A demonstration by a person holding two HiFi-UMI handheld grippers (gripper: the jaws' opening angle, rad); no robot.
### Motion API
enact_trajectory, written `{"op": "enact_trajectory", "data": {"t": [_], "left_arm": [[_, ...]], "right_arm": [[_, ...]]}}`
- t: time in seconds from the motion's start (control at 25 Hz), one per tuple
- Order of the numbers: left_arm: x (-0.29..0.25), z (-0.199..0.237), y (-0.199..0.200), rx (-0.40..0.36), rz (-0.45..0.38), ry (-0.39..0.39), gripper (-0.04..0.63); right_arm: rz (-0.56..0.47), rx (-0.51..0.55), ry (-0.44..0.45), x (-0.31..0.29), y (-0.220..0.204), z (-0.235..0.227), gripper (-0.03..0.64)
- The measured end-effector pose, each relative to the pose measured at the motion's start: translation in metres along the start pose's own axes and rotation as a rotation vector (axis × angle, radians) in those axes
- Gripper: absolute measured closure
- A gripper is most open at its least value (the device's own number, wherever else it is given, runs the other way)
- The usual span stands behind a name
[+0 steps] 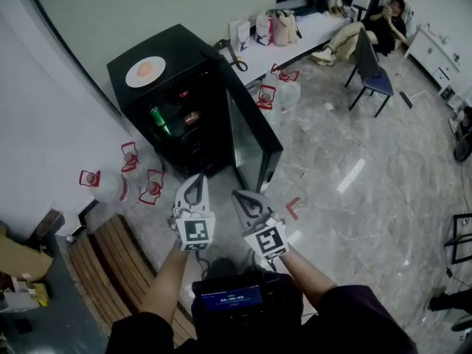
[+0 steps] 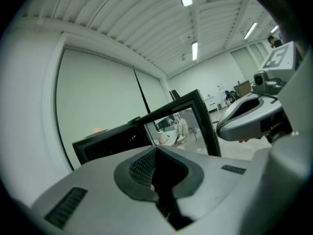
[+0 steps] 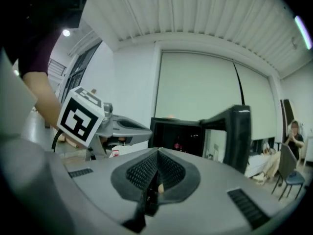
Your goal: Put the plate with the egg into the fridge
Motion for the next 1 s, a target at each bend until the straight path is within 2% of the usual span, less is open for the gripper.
{"op": "enact_trajectory", "data": {"t": [0.08,0.28,0.48,0.64,0.84,1.0], "left_arm": [[-0.006,0.032,0.009,-0.076,-0.021,0.018,0.586],[-0.034,0.129,0.037,-0.260,-0.074,0.041,0.586],[-0.069,0.216,0.054,-0.376,-0.106,0.054,0.586],[-0.100,0.274,0.065,-0.448,-0.109,0.053,0.586],[-0.158,0.347,0.076,-0.527,-0.060,0.046,0.586],[-0.218,0.395,0.070,-0.569,0.058,0.011,0.586]], "right_arm": [[-0.015,0.084,0.011,-0.020,0.020,0.006,0.609],[-0.129,0.339,-0.004,-0.098,0.080,0.011,0.609],[-0.177,0.551,-0.084,-0.181,0.141,0.004,0.609],[-0.187,0.813,-0.167,-0.239,0.187,-0.003,0.609],[-0.124,1.183,-0.180,-0.302,0.215,-0.013,0.609],[-0.102,1.346,-0.126,-0.330,0.213,-0.022,0.607]]}}
Point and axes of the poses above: the fingertips, and each gripper's own axes: x backward along the fingers, z to its left, y out of its top, the point moved 6 cm from there along x, backward along the fingers, and after that the axes turned 8 degrees about z, right-handed, at the moved point
